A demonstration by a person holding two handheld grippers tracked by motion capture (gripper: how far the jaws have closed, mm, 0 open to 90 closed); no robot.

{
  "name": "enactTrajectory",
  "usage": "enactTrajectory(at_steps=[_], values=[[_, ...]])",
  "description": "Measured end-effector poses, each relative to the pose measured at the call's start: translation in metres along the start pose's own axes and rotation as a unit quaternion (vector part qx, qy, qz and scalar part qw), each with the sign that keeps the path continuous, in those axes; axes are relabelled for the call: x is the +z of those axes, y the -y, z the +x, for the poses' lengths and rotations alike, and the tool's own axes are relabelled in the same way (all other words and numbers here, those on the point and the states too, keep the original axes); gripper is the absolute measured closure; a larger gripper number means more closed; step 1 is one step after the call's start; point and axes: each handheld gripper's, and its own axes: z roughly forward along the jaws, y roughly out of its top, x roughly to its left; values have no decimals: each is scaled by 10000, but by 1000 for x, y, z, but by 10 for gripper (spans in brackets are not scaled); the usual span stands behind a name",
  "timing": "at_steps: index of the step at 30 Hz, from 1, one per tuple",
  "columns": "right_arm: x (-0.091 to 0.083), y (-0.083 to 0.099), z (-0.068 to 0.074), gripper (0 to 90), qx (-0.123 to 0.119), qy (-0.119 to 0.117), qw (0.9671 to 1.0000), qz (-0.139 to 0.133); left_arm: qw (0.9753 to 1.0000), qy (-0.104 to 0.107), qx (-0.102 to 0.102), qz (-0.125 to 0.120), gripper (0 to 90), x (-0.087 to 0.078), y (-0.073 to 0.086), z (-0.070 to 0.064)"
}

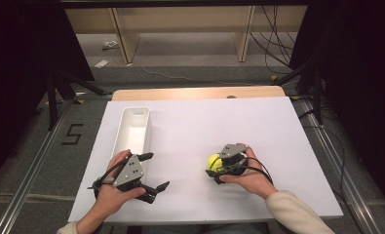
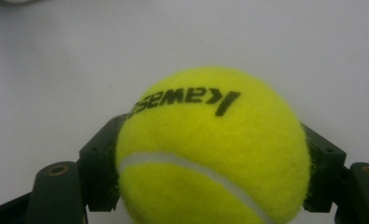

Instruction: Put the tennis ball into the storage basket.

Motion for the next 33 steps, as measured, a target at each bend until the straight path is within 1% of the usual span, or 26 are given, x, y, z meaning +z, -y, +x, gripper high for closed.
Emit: enactTrajectory(at_steps=[4, 9, 12, 16, 18, 33], values=[[-2, -3, 1, 261, 89, -60, 9999, -76, 10000, 1, 6, 0, 0, 0, 0, 0], [-5, -7, 3, 261, 90, -84, 9997, -192, 10000, 1, 4, -3, 0, 0, 0, 0], [-6, -8, 3, 261, 115, -83, 9995, -273, 10000, -1, 8, 0, 0, 0, 0, -1], [-9, -11, 3, 261, 208, -70, 9991, -358, 10000, 5, 9, 6, 0, 0, 0, -1], [-10, -13, 2, 261, 191, -51, 9989, -420, 10000, 4, 18, 8, 0, 1, 0, -1], [-14, -23, 0, 262, 282, -42, 9979, -589, 10000, 22, 25, 14, 0, 1, 0, -1]])
